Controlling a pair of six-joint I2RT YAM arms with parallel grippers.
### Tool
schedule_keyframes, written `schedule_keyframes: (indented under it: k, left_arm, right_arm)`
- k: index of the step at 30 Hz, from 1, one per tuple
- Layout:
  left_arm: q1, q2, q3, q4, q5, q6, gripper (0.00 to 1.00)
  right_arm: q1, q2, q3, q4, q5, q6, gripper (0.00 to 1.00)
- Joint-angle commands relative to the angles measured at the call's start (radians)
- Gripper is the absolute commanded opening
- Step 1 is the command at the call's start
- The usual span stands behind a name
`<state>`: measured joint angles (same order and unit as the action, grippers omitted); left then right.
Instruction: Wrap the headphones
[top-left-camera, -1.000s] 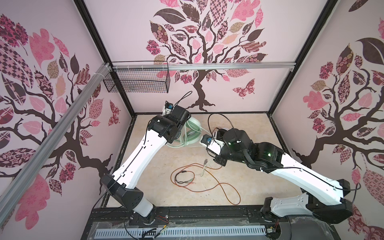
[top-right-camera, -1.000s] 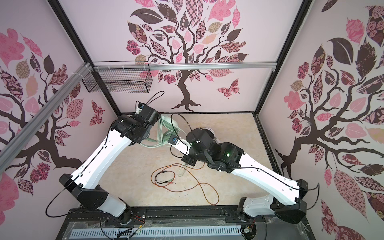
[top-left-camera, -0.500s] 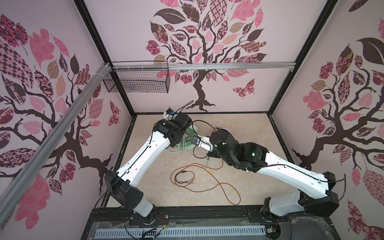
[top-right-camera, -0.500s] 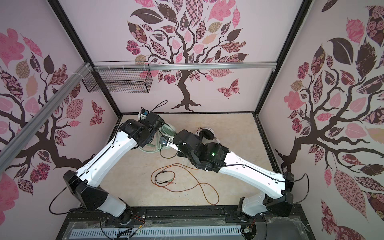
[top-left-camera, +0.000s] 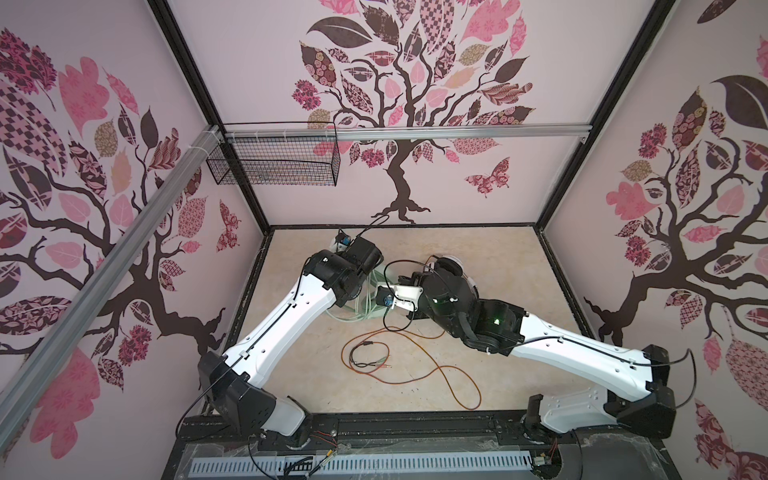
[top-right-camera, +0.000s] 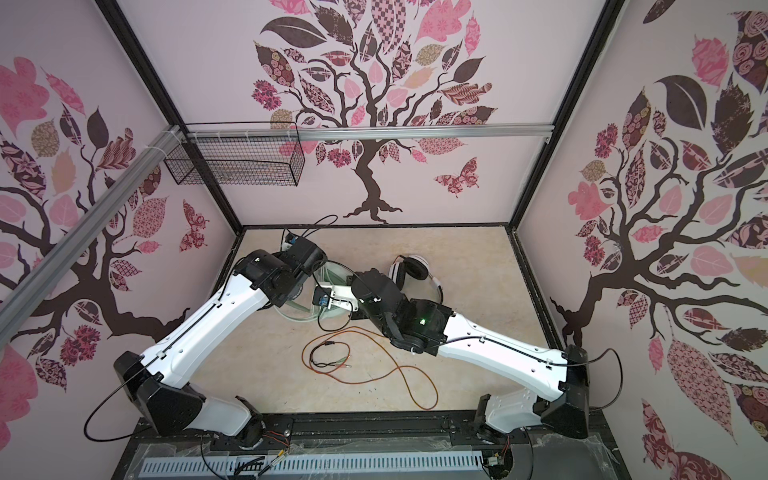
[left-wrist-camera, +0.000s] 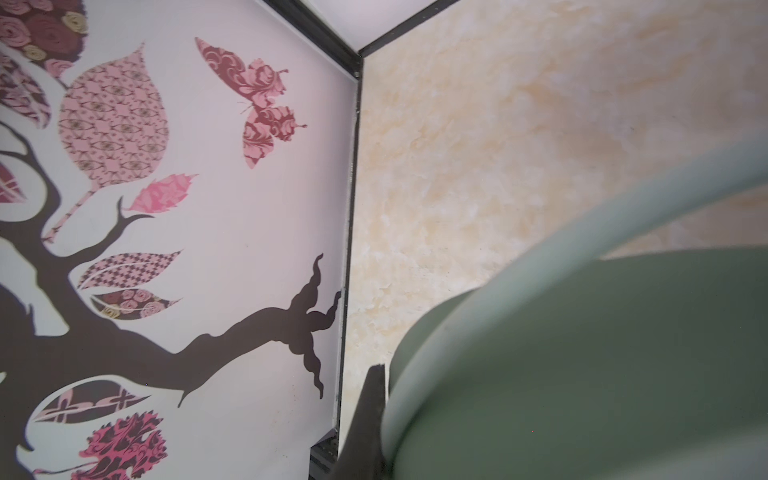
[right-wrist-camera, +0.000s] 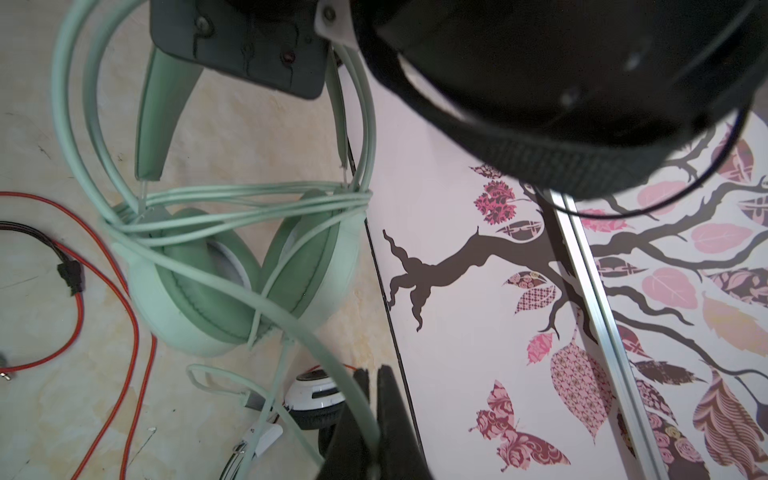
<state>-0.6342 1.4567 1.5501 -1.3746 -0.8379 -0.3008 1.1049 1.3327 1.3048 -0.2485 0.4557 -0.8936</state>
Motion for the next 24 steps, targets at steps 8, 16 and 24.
schedule_keyframes:
  k: [8,16,24]
  left_arm:
    - [-0.055,-0.159,-0.104,0.002,0.155,-0.037,0.00]
    - [-0.055,-0.213,-0.143,0.002,0.233,-0.054,0.00]
    - [-0.061,-0.267,-0.151,0.004,0.346,-0.067,0.00]
  right_arm:
    - [-0.043,-0.039,-0.008,0.096,-0.152,-0.009,0.04]
    - [-0.203,-0.004,0.065,-0.007,-0.382,0.312,0.80]
    - [-0.256,0.088,0.137,-0.017,-0.493,0.417,0.93]
